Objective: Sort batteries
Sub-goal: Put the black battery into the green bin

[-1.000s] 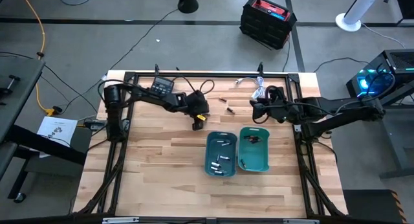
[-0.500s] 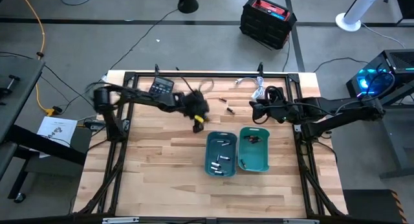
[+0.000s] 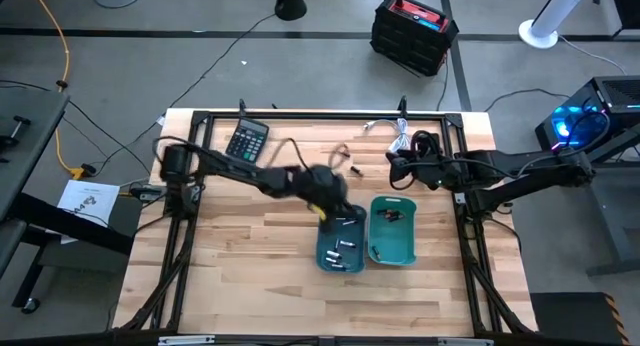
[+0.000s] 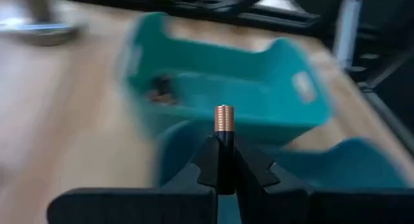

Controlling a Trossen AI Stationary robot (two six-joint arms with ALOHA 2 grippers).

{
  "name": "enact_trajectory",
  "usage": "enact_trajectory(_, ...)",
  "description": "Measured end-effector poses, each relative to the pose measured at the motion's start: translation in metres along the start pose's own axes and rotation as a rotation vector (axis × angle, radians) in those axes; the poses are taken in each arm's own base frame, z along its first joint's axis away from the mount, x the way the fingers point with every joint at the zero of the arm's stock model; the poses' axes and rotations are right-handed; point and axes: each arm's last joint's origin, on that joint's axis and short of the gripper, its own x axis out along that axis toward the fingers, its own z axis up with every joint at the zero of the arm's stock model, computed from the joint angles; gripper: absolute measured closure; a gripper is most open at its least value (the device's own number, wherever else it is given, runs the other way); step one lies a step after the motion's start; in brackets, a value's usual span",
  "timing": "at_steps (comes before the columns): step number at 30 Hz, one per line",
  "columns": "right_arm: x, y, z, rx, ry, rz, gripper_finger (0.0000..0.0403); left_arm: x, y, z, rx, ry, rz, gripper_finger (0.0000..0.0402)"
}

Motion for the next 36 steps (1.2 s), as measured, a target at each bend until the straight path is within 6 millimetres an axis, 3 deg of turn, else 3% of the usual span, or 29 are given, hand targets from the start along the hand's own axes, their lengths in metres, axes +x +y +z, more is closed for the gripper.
enact_trajectory(7,0.002,0.002,-0.001,0.005,0.002,0.007,0.0199,0.054,-0.017,0.039,0.03,-0.086,-0.063,0.0375)
enact_trajectory(11,0.002,0.002,-0.001,0.007,0.002,0.01,0.0199,0.068,-0.018,0.056,-0.023,-0.034,-0.073,0.0332)
enact_trajectory(15,0.002,0.003,-0.001,0.006,0.004,0.011,0.0199,0.066,-0.009,0.055,-0.055,0.159,-0.045,0.0282)
enact_trajectory(20,0.003,0.003,-0.002,-0.002,0.041,0.025,0.0199,0.017,0.012,0.071,-0.029,0.275,-0.011,0.0249)
enact_trajectory(25,0.02,0.001,-0.001,0.022,0.089,-0.022,0.0199,-0.048,0.037,0.074,-0.064,0.182,0.082,0.0247)
enact_trajectory(30,0.073,0.003,-0.01,-0.028,0.321,-0.016,0.0199,-0.122,0.042,0.062,-0.176,-0.086,0.197,0.0246)
enact_trajectory(36,0.154,-0.018,-0.031,-0.136,0.541,-0.129,0.0199,-0.177,0.024,0.02,-0.318,-0.286,0.238,0.0245)
